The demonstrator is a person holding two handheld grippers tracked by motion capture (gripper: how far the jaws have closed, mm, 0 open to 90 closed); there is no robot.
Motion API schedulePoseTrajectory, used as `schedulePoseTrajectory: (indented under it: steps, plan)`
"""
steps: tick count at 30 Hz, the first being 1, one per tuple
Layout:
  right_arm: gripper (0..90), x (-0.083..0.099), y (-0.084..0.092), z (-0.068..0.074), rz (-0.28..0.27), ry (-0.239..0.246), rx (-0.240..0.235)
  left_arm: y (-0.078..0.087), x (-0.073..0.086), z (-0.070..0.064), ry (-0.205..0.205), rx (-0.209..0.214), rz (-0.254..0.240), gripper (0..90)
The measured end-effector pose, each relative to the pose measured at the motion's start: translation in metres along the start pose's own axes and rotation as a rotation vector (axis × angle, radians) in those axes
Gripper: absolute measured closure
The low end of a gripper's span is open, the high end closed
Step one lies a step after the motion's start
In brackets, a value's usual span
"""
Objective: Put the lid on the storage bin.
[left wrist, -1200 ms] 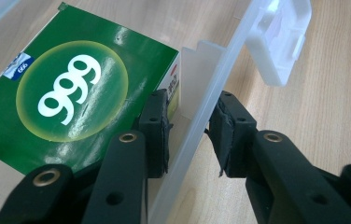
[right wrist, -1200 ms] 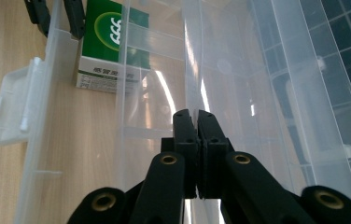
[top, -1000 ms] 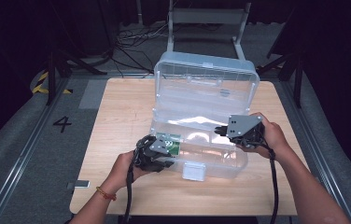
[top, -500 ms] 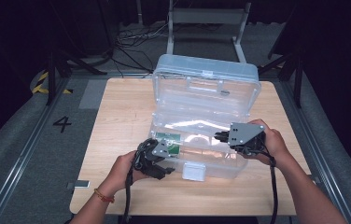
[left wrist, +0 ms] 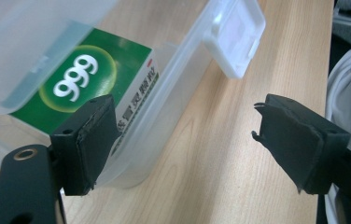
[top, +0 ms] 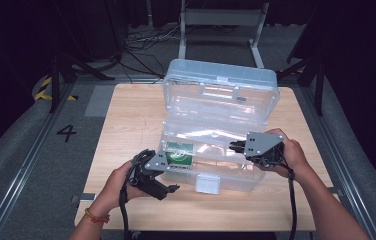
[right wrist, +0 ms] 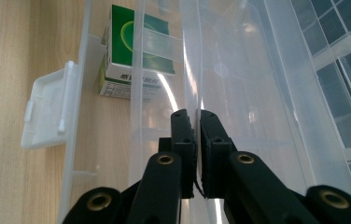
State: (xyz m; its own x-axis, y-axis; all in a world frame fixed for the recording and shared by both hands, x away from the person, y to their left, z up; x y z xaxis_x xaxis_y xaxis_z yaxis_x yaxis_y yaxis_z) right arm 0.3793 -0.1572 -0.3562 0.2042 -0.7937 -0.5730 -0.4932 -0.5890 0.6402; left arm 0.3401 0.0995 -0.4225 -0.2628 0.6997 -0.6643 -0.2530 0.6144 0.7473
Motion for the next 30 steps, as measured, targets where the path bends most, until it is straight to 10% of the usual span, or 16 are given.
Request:
schedulePoseTrajectory:
  steps: [17, 30]
  plan:
    - [84.7, 0.003, 0.001, 0.007, -0.014, 0.003, 0.007, 0.059, -0.036, 0.022, 0.044, -0.034, -0.217, 28.9]
    - [83.7, 0.005, 0.001, 0.010, -0.027, 0.001, 0.035, 0.056, -0.065, 0.052, 0.063, -0.155, -0.195, 42.0]
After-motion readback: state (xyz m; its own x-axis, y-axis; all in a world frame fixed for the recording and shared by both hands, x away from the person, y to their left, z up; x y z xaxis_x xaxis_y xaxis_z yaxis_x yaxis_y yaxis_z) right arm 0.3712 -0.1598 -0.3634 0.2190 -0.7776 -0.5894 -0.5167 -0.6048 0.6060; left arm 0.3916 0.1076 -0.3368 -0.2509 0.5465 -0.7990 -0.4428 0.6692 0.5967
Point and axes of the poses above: each handheld gripper's, and its own axes: y roughly backward along the jaws, x roughly out of its underside, z roughly to its left, the point moved 6 cm from there along -y, roughly forward along the jaws, and after that the axes turned 3 degrees about y, right-handed, at the moved point
